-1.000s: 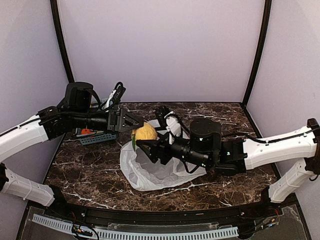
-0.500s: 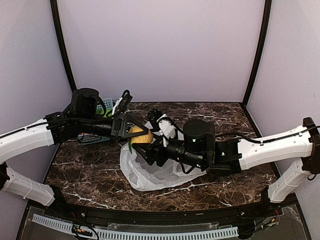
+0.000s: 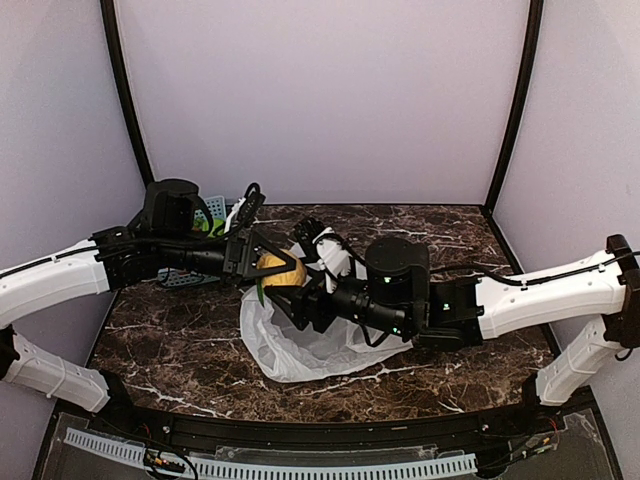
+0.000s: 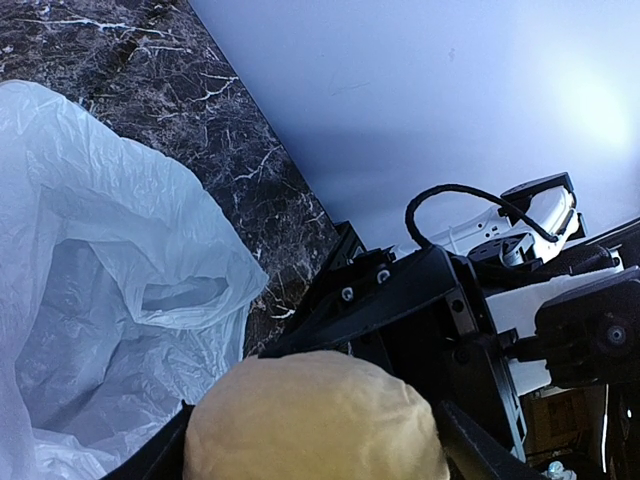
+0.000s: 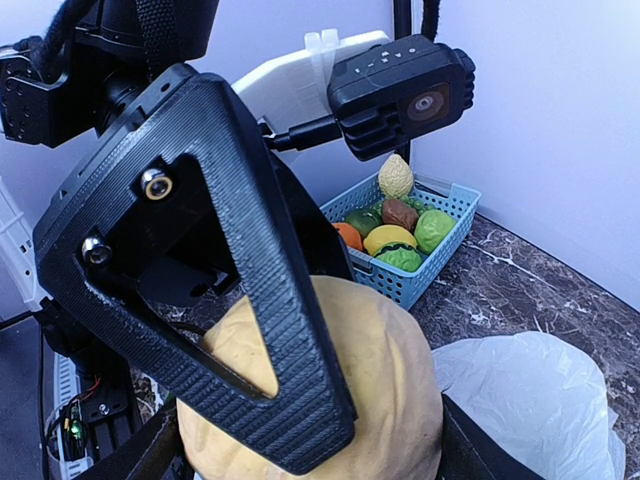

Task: Untie the knot of the plastic bag and take out the fruit
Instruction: Pass from the right arm to the left

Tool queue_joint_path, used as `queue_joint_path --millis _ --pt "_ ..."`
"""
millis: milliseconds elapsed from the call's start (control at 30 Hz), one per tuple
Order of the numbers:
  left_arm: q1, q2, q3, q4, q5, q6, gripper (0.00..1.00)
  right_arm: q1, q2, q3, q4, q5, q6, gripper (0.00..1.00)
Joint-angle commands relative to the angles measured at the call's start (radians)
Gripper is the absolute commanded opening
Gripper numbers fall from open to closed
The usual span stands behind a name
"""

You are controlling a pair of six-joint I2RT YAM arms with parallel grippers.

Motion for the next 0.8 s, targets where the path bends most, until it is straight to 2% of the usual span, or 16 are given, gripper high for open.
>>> queue_joint_path --millis 0,100,167,333,433,500,667,767 --pt "-0.009 -0.013 -0.019 0.029 0.022 -0.011 0.56 0.010 0.014 0.029 0.016 0.001 0.006 0.50" --pt "-0.009 -0.017 -0.027 0.041 0.024 -0.020 0.45 0.009 0.014 0.030 0.011 0.005 0.008 0.54" --pt "-0.009 -0.019 -0.031 0.050 0.029 -0.023 0.38 0.009 0.014 0.030 0.007 0.011 0.013 0.63" --pt "-0.010 -0.020 -0.037 0.059 0.024 -0.023 0.35 0.009 0.007 0.023 0.005 0.018 0.019 0.86" --pt "-0.010 -0.027 -0.042 0.058 0.008 -0.020 0.33 0.009 0.005 0.021 0.003 0.018 0.023 0.95" --pt "-0.009 -0.033 -0.042 0.050 -0.007 -0.015 0.33 0.010 0.000 0.018 0.002 0.020 0.023 0.98" --pt "-0.009 -0.051 -0.033 0.007 -0.086 0.024 0.31 0.014 -0.027 -0.002 0.004 0.030 0.028 0.99" --pt "-0.005 -0.052 0.009 -0.086 -0.146 0.091 0.31 0.016 -0.060 -0.030 0.009 0.042 0.043 0.99"
